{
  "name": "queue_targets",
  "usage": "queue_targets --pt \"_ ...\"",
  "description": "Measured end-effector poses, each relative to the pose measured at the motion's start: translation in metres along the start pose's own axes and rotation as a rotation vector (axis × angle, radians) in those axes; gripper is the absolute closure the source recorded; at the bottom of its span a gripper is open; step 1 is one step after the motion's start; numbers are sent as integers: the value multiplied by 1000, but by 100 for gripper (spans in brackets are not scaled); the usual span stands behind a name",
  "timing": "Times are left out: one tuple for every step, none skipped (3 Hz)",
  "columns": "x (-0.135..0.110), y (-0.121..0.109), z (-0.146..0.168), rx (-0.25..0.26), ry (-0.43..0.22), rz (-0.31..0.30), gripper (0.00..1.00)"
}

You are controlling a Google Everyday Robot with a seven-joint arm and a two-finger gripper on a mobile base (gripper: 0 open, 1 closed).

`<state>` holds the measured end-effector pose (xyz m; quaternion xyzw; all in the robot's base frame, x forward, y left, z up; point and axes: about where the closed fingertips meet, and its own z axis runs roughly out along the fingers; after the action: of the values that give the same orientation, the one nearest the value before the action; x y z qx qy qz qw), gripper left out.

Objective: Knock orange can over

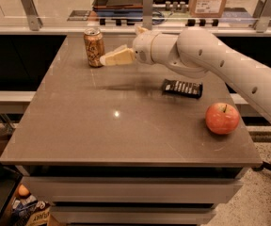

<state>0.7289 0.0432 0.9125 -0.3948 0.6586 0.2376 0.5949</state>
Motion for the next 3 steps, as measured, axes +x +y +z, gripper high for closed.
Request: queue_targets --pt "-2 -1 17 43 23 -16 0" --pt "-2 -5 35 70 25 -13 0" --pt "-2 -8 51 68 -8 11 0"
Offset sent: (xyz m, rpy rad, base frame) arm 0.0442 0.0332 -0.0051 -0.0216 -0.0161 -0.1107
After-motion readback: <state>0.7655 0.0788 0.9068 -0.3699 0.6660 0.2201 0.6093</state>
